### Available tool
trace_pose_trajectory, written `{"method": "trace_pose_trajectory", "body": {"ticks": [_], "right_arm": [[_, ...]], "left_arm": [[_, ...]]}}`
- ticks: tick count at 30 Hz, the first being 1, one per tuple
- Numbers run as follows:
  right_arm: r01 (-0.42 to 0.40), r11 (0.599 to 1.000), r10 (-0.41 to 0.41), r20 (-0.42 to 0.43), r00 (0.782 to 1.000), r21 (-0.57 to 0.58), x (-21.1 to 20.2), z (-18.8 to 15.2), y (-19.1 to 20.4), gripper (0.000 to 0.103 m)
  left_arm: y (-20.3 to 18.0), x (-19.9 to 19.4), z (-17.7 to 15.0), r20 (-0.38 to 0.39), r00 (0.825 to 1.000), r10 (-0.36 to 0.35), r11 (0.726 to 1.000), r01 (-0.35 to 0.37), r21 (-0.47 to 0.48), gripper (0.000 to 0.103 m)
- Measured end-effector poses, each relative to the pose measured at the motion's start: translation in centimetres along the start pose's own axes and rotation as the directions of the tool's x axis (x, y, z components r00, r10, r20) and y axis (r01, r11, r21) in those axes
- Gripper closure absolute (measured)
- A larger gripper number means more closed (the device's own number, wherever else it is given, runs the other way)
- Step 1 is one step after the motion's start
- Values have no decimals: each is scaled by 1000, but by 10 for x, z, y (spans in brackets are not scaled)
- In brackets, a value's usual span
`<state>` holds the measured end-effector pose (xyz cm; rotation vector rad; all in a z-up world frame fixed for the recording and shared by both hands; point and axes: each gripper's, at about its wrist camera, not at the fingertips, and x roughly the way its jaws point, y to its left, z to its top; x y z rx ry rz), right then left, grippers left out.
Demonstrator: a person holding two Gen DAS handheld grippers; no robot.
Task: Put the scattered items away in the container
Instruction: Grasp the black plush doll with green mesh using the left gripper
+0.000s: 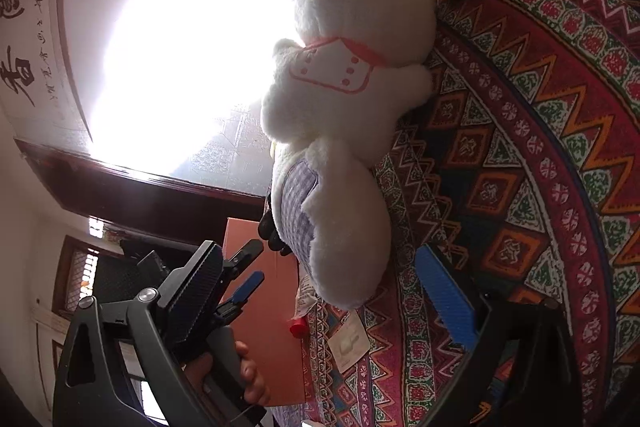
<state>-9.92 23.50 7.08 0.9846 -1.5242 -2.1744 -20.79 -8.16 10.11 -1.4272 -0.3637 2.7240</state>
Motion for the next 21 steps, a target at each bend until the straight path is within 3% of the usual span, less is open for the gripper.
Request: {"method": "trace_pose_trajectory", "body": {"ticks": [4,11,13,16,21], "right_arm": [[0,999,-3,49,999,43,-12,11,-10,5],[-21,995,14,73,997,102,-23,19,-22,5],[-21,994,13,73,997,105,-23,18,-22,5],[-25,995,19,61,998,99,-21,17,-20,5],[-28,997,24,60,998,76,-23,17,-9,5]], "left_arm": [[3,29,23,-41,999,-27,997,24,-68,14],[1,63,33,-99,994,-35,997,28,-68,18],[-1,69,31,-129,992,11,1000,-15,-23,97],[-7,64,22,-129,989,66,997,-60,53,98],[-1,15,-1,-91,995,32,997,-26,69,98]]}}
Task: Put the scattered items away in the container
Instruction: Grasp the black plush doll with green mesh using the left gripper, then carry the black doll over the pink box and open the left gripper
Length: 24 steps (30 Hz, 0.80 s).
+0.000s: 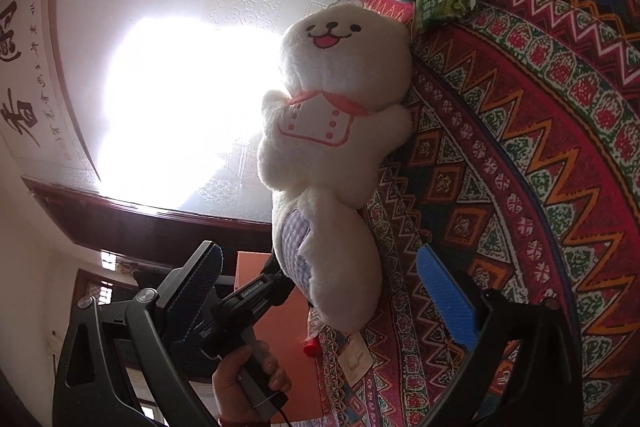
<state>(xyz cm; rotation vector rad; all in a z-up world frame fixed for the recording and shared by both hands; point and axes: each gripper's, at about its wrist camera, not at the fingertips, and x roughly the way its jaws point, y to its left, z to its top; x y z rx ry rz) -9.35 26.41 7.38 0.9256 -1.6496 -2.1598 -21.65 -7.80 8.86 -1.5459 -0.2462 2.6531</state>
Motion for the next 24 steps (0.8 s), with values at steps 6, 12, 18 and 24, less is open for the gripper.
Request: {"method": "trace_pose_trajectory", "body": {"ticks": [6,12,18,24], "right_arm": [[-3,1000,1,-88,996,-30,7,-11,10,5],[55,998,-53,-400,915,-6,50,-60,4,5],[-23,989,106,-583,806,148,95,-121,5,5],[-171,929,322,-490,810,328,112,-131,7,26]], "left_arm": [[9,-62,-75,3,988,-154,988,154,-14,98],[27,-91,-153,-1,964,-267,962,266,-66,98],[32,-138,-162,84,860,-503,859,508,-54,98],[15,-161,-165,24,777,-629,776,627,70,98]]}}
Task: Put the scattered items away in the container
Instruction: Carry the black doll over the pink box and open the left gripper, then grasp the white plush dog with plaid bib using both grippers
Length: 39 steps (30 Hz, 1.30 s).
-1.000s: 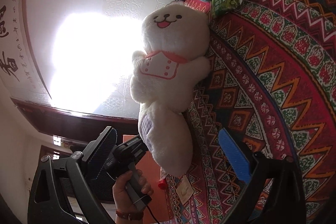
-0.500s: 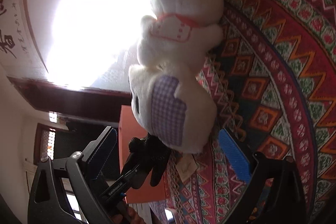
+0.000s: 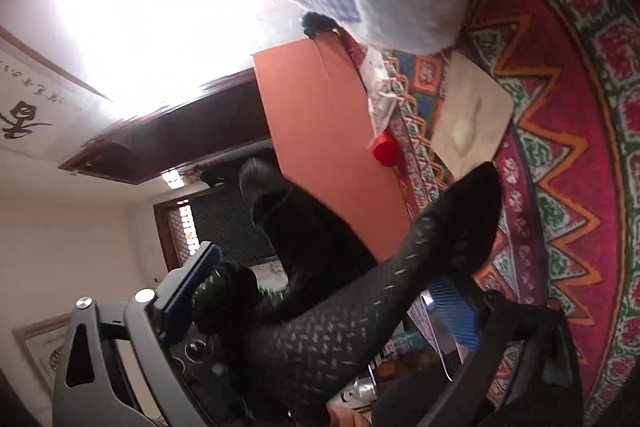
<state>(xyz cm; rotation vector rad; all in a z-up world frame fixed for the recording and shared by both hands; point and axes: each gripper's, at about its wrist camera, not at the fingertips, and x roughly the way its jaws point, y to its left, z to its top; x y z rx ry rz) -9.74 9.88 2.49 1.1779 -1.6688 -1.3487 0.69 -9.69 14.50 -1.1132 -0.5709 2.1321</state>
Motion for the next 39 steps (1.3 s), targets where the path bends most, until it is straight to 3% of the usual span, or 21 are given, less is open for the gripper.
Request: {"method": "trace_pose_trajectory", "body": {"ticks": [1,2,7,11,13,16,17,18,19,20,21,22,23,24,25,27,29,31,33,35,39], "right_arm": [[-10,999,11,19,1000,-32,-1,0,6,66],[-19,998,22,40,999,-60,-3,-1,13,90],[-19,961,63,149,987,-277,-13,-19,67,92],[114,872,-17,202,979,-476,0,-48,120,92],[124,831,-19,195,981,-543,17,-57,144,92],[102,797,-23,140,990,-595,60,-67,170,92],[96,789,-31,117,993,-607,80,-73,178,92],[90,778,-42,91,995,-622,103,-75,187,92],[78,768,-54,58,997,-636,127,-78,195,92],[60,765,-61,22,998,-641,150,-82,198,91],[44,771,-68,-14,998,-635,176,-84,198,88],[50,777,-92,-34,995,-627,201,-82,199,81],[93,774,-141,-27,990,-627,223,-81,200,62],[167,758,-204,14,979,-631,238,-80,201,42],[247,735,-251,84,964,-632,243,-79,203,6],[294,690,-232,183,955,-662,231,-85,212,2],[272,654,-197,188,962,-706,208,-91,221,2],[270,656,-159,221,962,-705,171,-92,225,2],[289,671,-127,278,952,-683,128,-89,225,2],[324,700,-101,362,927,-637,77,-83,221,1],[347,801,-74,495,866,-487,-25,-64,186,1]], "left_arm": [[-3,0,-2,-5,1000,19,1000,-19,23,98],[-5,0,-3,-9,999,36,999,-35,39,98],[-5,-21,1,28,998,51,997,-53,54,98],[-5,-55,7,122,991,57,995,-66,70,98],[-3,-81,14,198,976,86,993,-101,67,98],[10,-126,25,327,932,157,984,-176,28,97],[19,-144,27,374,907,193,979,-205,-8,94],[29,-160,29,415,878,238,970,-238,-53,82],[41,-176,29,452,839,304,952,-284,-114,50],[54,-192,28,483,785,388,922,-338,-190,29],[67,-208,25,507,721,472,881,-383,-276,0],[83,-227,20,518,655,550,835,-408,-370,0],[99,-245,16,509,605,612,788,-413,-457,0],[115,-262,11,489,571,659,745,-406,-530,0],[130,-279,6,479,544,689,712,-386,-587,0],[150,-305,-5,477,499,723,673,-355,-649,0],[158,-317,-12,460,469,754,638,-355,-683,0],[161,-315,-11,462,473,750,642,-353,-681,0],[154,-303,-5,466,505,726,670,-369,-644,0],[140,-283,3,471,536,701,702,-400,-589,0],[96,-230,20,483,607,631,773,-441,-456,0]]}}
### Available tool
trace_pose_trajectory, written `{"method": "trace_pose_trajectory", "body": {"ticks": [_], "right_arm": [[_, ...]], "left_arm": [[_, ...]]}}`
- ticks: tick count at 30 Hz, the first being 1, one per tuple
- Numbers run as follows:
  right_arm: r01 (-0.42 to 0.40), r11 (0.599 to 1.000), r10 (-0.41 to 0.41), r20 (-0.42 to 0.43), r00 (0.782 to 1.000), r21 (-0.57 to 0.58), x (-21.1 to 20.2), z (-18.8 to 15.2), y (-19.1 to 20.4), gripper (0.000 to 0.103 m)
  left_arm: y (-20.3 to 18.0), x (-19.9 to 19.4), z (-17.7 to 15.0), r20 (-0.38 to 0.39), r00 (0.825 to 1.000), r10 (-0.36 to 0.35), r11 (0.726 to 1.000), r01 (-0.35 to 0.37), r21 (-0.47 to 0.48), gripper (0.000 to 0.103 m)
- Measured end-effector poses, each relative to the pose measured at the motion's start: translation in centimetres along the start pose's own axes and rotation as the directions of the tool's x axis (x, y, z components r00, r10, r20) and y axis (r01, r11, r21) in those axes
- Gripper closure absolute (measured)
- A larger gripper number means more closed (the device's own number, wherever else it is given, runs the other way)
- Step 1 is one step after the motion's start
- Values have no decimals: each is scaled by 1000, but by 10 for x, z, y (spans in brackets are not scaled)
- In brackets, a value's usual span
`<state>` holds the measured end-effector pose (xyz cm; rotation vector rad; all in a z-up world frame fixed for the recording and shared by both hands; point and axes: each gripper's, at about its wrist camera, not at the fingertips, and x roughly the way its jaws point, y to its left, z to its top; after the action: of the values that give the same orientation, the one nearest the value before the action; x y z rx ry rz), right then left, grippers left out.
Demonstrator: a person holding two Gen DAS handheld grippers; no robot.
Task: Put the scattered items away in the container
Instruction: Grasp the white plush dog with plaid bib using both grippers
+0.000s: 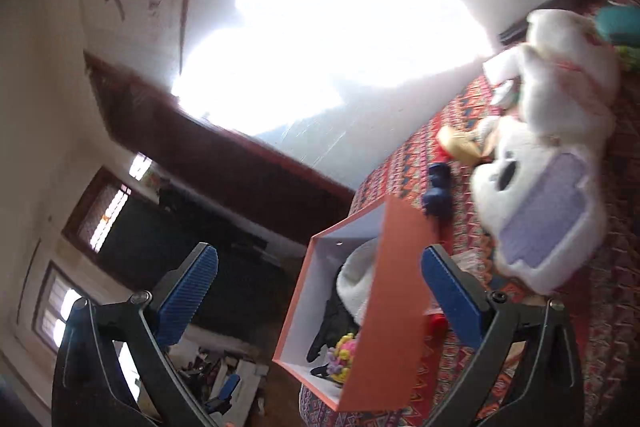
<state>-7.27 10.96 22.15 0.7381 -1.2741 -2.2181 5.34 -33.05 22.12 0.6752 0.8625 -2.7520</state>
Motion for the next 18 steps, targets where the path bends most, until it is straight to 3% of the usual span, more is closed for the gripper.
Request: {"method": "trace_pose_trajectory", "body": {"ticks": [3,5,7,10,13,16,18], "right_arm": [[46,989,-55,65,996,144,-45,9,-62,1],[62,970,-85,89,992,235,-71,6,-102,1],[79,924,-124,99,987,373,-86,7,-143,1],[-10,859,-58,116,991,512,-91,13,-181,1],[-34,857,-39,130,991,514,-90,22,-190,1],[12,878,-49,65,997,478,-69,30,-188,1],[63,892,-73,5,997,448,-47,31,-189,1]], "left_arm": [[-57,9,-35,-58,997,-59,991,66,118,0],[-91,26,-63,-141,982,-124,975,147,166,0],[-121,50,-89,-245,955,-165,959,213,187,0],[-159,92,-124,-384,903,-192,942,280,186,0],[-177,132,-140,-476,857,-199,949,289,125,0],[-183,173,-139,-552,807,-212,963,268,22,0],[-187,203,-133,-569,798,-197,971,240,-1,0]]}}
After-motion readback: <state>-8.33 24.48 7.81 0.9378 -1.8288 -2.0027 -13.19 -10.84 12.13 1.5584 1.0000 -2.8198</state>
